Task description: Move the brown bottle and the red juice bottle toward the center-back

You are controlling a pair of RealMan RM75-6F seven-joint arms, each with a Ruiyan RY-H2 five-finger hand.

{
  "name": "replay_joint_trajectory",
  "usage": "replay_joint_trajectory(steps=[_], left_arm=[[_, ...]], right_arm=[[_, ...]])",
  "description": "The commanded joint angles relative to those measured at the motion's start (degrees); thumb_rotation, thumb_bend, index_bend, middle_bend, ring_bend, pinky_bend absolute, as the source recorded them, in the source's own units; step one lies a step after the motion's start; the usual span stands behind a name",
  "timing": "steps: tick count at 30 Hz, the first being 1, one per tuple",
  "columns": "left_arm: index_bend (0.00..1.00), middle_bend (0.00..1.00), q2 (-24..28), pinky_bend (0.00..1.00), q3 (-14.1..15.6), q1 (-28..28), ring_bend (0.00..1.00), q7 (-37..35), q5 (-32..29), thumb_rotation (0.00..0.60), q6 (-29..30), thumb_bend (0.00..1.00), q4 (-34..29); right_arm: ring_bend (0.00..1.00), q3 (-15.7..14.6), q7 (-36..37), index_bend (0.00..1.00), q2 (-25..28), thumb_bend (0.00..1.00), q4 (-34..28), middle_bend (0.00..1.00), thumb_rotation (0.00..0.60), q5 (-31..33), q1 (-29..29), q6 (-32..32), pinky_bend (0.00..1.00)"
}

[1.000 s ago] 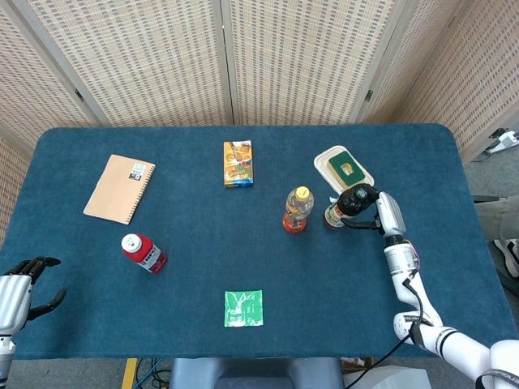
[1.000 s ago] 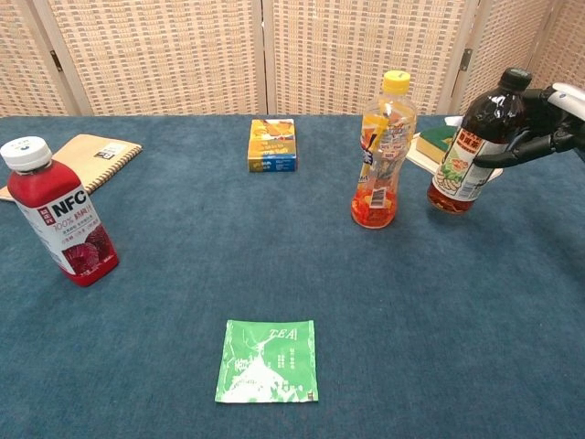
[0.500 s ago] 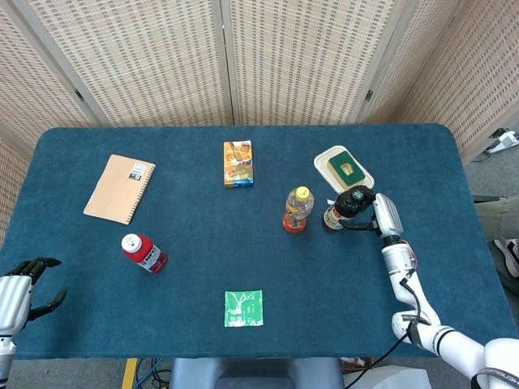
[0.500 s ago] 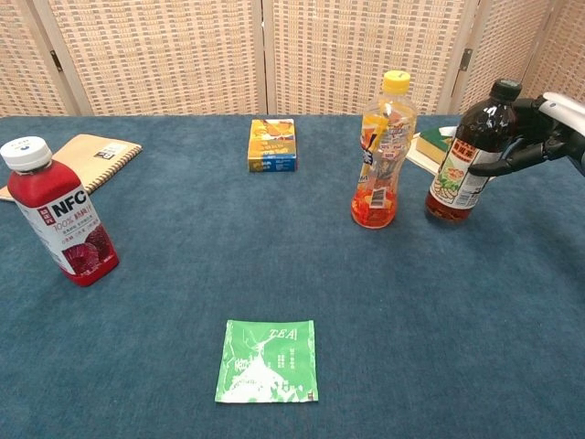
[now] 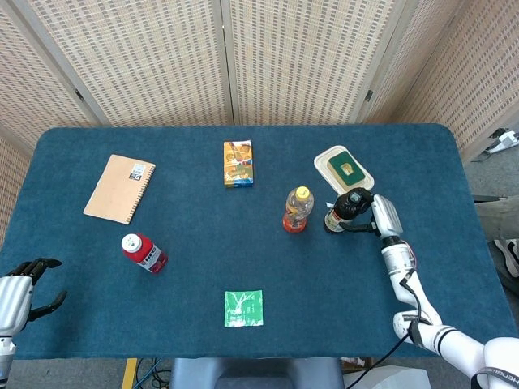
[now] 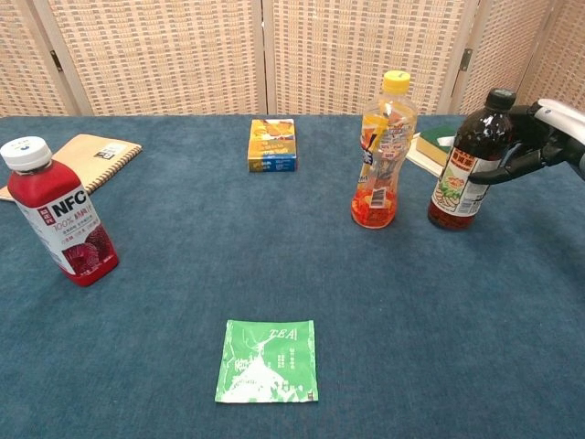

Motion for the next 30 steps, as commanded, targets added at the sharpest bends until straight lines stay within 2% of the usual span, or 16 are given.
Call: replay_joint_trajectory(steps=[1, 9, 23, 30], left_arm=[[0.35, 0.37, -0.01, 0.55, 0.02, -0.01, 0.36, -0.01, -0.03, 0.6, -0.06, 0.21, 0.07], [0.35, 0.37, -0.01, 0.55, 0.04, -0.05, 0.36, -0.2, -0.11, 0.6, -0.26, 0.21, 0.2], [0.35, 0.37, -0.11, 0.55, 0.09, -0.1, 0.37, 0.15, -0.1, 0.6, -0.37, 0.21, 0.23], [0.35, 0.37, -0.21, 0.55, 0.1, -0.09, 0.37, 0.5, -0.04, 0.6, -0.28, 0.21, 0.25]], right_arm=[[0.45, -0.09, 0.1, 0.47, -0.07, 0.11, 0.25, 0.52, 0.6, -0.11, 0.05, -0.04, 0.52], [0.37, -0.45, 0.14, 0.46, -0.21, 0.11, 1.18, 0.45, 0.6, -0.58, 0.17, 0.14, 0.52], [0.22, -1.47, 1.21, 0.17, 0.8, 0.09, 1.22, 0.25, 0.6, -2.33, -0.16, 1.54, 0.46], [0.18, -2.19, 0.86, 0.09, 2.39, 0.06, -0.78, 0.19, 0.6, -3.29, -0.78, 2.69, 0.42]])
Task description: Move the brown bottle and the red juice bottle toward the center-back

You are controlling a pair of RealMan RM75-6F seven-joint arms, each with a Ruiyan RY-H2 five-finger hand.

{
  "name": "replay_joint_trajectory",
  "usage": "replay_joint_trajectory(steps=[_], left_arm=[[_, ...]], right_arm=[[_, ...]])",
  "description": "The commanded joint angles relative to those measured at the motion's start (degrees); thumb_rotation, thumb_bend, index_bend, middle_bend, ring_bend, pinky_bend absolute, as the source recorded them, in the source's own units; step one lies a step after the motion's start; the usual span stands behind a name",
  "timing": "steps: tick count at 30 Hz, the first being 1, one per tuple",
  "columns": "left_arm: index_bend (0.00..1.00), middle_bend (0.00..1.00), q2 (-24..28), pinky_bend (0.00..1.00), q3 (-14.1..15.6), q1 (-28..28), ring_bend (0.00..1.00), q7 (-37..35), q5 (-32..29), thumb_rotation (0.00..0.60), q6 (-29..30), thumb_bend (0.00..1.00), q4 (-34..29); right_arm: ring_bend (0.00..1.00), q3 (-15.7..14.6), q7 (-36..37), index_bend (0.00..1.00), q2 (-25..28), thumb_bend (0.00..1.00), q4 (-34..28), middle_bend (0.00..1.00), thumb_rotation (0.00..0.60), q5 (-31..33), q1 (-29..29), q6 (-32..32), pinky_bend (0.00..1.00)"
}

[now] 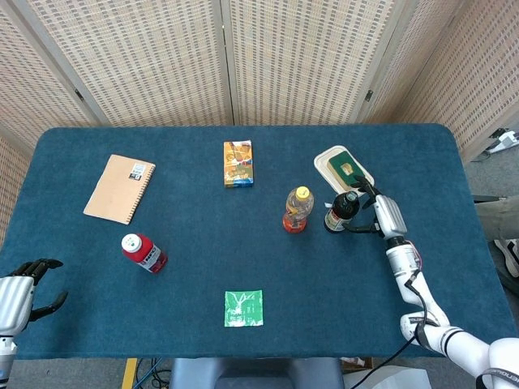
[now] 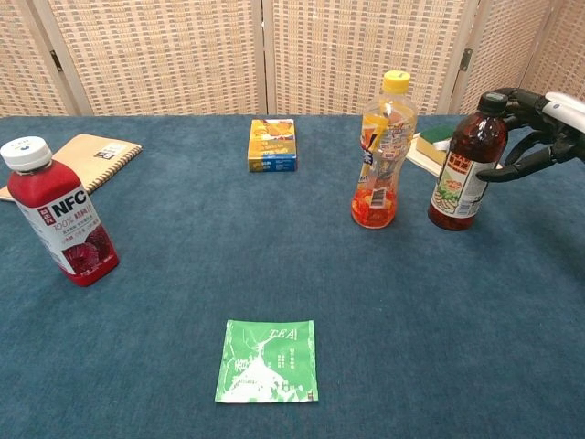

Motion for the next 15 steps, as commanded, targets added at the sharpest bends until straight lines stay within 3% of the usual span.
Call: replay_joint_trajectory(steps=[1, 15], left_arm=[[0.35, 0.37, -0.03, 0.55, -0.02, 0.01, 0.37, 0.06, -0.03, 0.6, 0.04, 0.21, -0.01], [0.35, 0.37, -0.4, 0.55, -0.08, -0.27, 0.37, 1.1, 0.13, 0.6, -0.13, 0.21, -0.2]], right_arm=[[0.17, -0.38, -0.4, 0.08, 1.06, 0.05, -1.54, 0.18, 0.6, -0.55, -0.41, 0.73, 0.41], [0.11, -2.63, -5.34, 0.02, 14.63, 0.04, -20.81, 0.14, 0.6, -4.24, -5.25, 7.3, 0.34]])
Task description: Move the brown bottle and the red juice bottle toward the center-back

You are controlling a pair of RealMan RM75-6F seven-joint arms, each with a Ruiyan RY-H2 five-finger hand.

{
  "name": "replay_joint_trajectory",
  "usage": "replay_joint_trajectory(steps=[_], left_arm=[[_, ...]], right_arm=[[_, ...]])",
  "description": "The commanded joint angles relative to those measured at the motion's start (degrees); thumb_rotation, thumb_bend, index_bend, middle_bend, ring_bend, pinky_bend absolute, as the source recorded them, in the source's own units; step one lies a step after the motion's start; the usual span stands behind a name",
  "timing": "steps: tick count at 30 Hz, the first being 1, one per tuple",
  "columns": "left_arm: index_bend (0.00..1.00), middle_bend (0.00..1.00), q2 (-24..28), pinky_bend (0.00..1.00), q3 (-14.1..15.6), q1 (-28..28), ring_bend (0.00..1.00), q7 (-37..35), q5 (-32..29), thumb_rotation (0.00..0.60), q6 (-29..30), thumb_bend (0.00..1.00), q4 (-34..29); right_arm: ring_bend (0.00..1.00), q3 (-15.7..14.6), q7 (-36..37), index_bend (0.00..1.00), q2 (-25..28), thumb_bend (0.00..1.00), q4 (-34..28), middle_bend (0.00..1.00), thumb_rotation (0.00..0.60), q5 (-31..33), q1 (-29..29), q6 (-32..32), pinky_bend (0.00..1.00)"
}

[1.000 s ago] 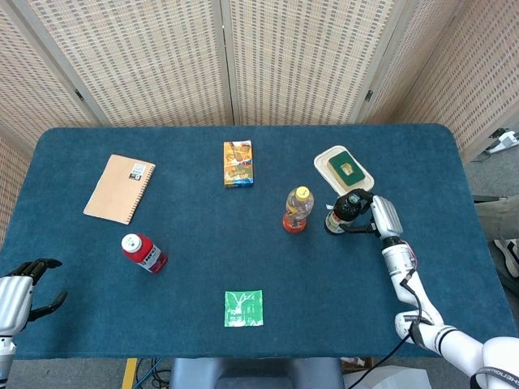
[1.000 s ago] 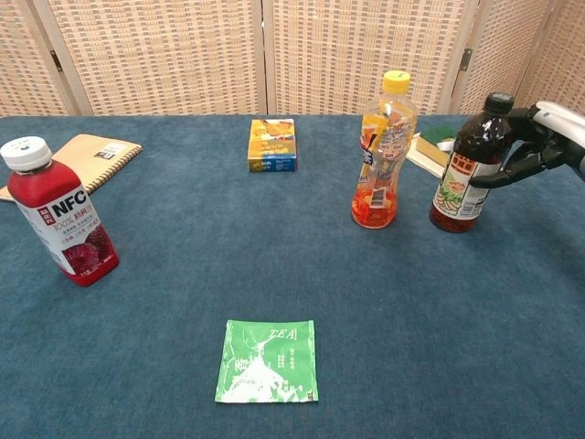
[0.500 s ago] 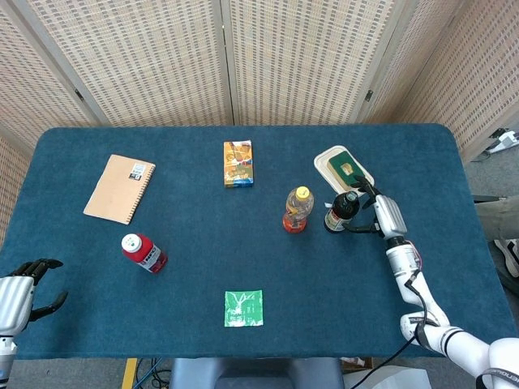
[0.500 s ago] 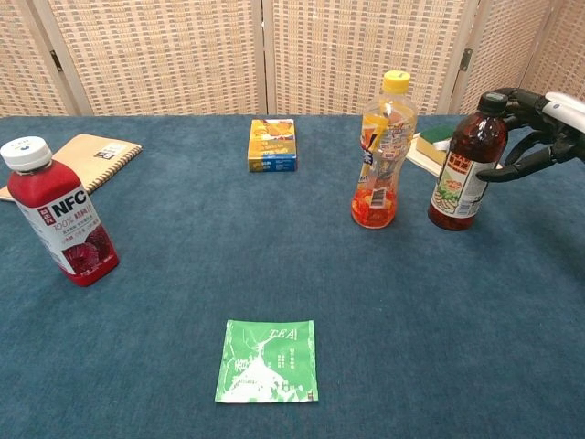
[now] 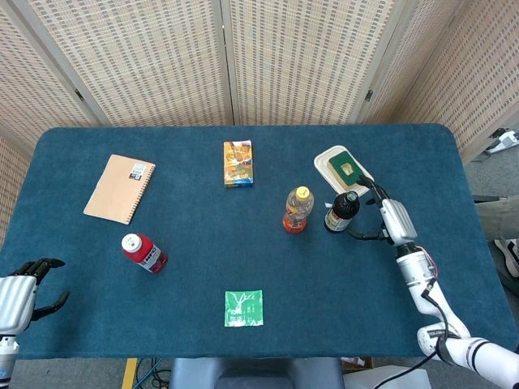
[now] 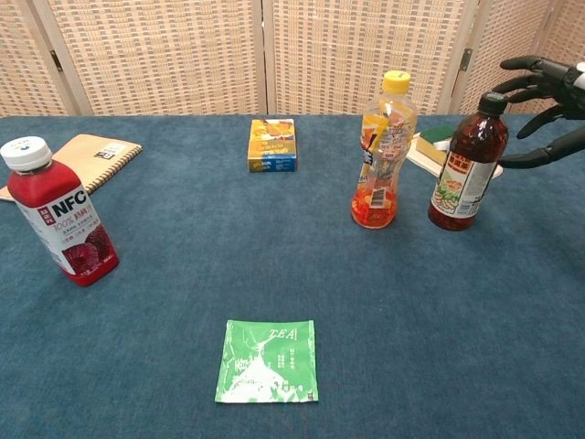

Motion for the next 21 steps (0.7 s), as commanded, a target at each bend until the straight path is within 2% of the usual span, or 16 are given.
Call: replay_joint_trajectory(steps=[1, 10, 15, 21], left_arm=[[0.35, 0.37, -0.07, 0.55, -0.04, -0.11, 0.37, 0.14, 0.03, 0.6, -0.08, 0.21, -0.15], [0.35, 0.37, 0.83, 0.55, 0.01, -1.16, 0.37, -1.07, 1.38, 0.6, -0.93, 0.21, -2.81], [0.34, 0.37, 0.9, 0.55, -0.56, -2.29, 0.37, -1.15, 1.51, 0.6, -1.87, 0.21, -4.54], [0.3, 0.37, 0.82, 0.55, -1.38, -3.93, 0.35, -6.51, 1.09, 0.6, -3.78, 0.21, -8.28]], right_arm=[[0.11, -1.15, -2.29, 0.02, 4.88, 0.04, -5.83, 0.14, 0.6, -2.0, -2.12, 2.96, 0.34], [0.1, -3.22, -5.25, 0.02, 12.98, 0.04, -15.16, 0.14, 0.6, -6.47, -6.41, 10.2, 0.33], [0.1, -5.2, -7.14, 0.02, 16.56, 0.04, -17.81, 0.14, 0.6, -8.74, -9.05, 13.37, 0.33], [0.1, -7.71, -5.87, 0.02, 19.43, 0.04, -19.32, 0.17, 0.6, -13.52, -13.08, 20.43, 0.33]])
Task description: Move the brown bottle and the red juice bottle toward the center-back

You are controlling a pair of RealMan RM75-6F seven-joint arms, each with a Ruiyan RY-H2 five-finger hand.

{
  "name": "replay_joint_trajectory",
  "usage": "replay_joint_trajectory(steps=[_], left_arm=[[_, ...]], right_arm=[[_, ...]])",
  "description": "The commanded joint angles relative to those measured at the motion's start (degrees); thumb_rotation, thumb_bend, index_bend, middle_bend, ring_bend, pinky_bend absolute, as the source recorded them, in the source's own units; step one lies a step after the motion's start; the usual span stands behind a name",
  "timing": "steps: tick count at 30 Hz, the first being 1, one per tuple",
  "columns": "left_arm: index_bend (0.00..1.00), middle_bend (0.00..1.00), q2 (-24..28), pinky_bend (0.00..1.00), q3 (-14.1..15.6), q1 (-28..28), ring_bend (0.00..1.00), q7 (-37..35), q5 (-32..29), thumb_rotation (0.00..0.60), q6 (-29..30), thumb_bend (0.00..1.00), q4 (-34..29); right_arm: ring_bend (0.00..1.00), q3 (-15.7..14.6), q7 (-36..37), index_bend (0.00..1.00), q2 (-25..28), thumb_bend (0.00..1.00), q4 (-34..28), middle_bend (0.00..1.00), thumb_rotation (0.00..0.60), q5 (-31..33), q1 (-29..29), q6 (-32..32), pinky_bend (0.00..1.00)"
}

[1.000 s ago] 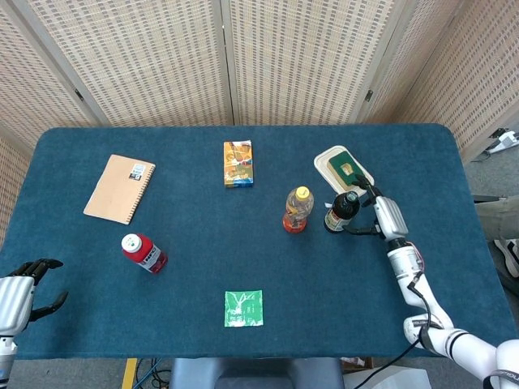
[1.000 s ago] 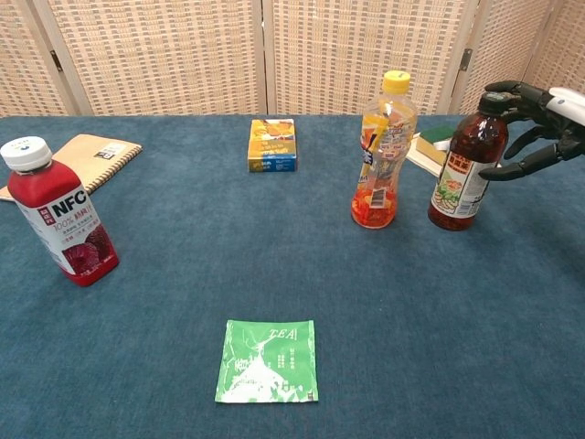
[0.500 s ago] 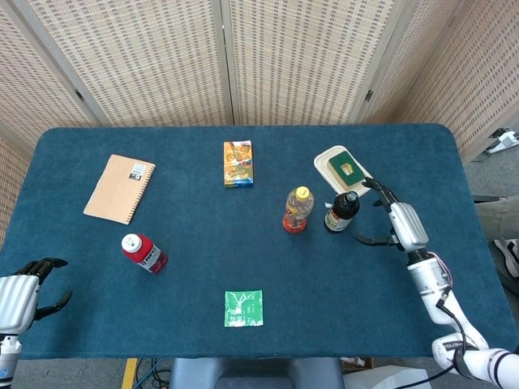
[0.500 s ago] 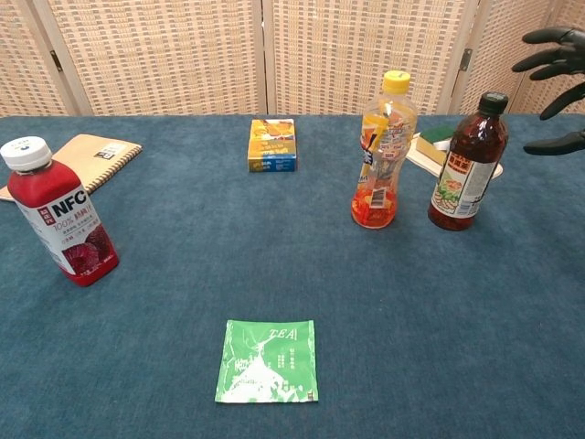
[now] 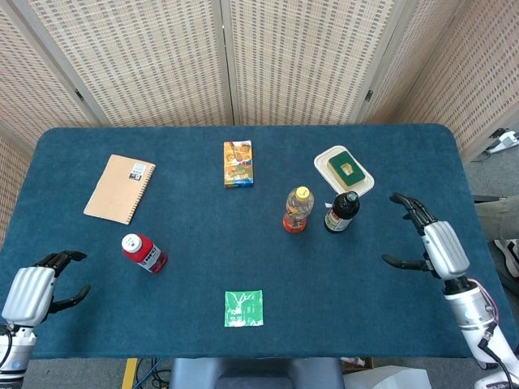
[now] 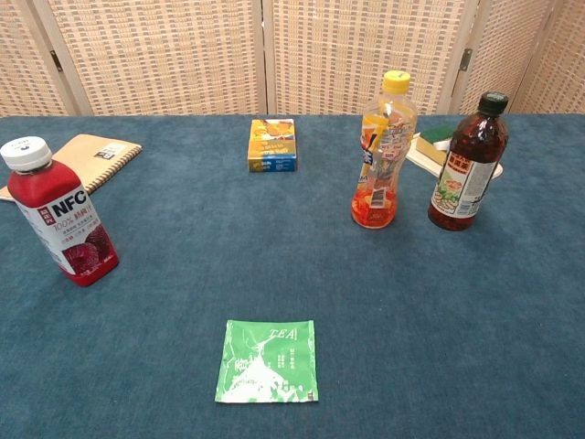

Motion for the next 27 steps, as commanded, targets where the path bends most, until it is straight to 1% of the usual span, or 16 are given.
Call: replay_joint_trajectory(steps=[1, 4, 8, 11, 16, 21, 27], left_arm=[[0.29, 0.37, 0.02, 0.55, -0.56, -1.26, 0.34, -2.84, -0.47, 0.6, -1.68, 0.21, -2.24], [0.25, 0.34, -0.29, 0.55, -1.12, -2.68, 0.31, -4.64, -1.67, 0.6, -4.02, 0.21, -3.4], [0.19, 0.27, -1.2, 0.52, -1.78, -4.59, 0.27, -6.33, -3.31, 0.6, -7.18, 0.2, -3.55], [0.15, 0.22, -2.39, 0.49, -2.03, -6.06, 0.24, -8.64, -3.4, 0.6, -9.16, 0.18, -1.86], [0.11, 0.15, -4.79, 0.45, -3.02, -7.64, 0.19, -11.2, -6.22, 0.6, -11.76, 0.17, 1.28], [0.1, 0.13, -6.73, 0.43, -3.44, -8.52, 0.17, -14.72, -8.21, 0.6, -13.76, 0.17, 4.41], [0.1, 0.13, -8.58, 0.4, -3.84, -9.2, 0.15, -17.05, -9.95, 0.6, -15.24, 0.17, 7.66]], right_arm=[[0.1, -1.86, 1.74, 0.02, 1.86, 0.04, -0.91, 0.17, 0.6, -3.39, -2.77, 4.6, 0.33], [0.1, -2.95, 3.63, 0.02, 3.14, 0.04, -1.05, 0.18, 0.6, -5.58, -4.64, 8.1, 0.33], [0.1, -3.89, 4.84, 0.02, 4.02, 0.04, -0.85, 0.18, 0.6, -7.34, -5.98, 10.51, 0.33], [0.1, -4.54, 5.33, 0.02, 4.25, 0.03, -0.61, 0.18, 0.6, -8.34, -6.55, 11.34, 0.33], [0.1, -5.29, 5.96, 0.02, 4.36, 0.04, -0.24, 0.18, 0.6, -10.02, -7.25, 12.88, 0.33], [0.1, -5.68, 6.51, 0.02, 4.4, 0.04, 0.16, 0.19, 0.6, -11.04, -7.85, 14.3, 0.33], [0.1, -6.07, 6.53, 0.02, 4.08, 0.04, 0.8, 0.19, 0.6, -11.77, -8.27, 15.08, 0.33]])
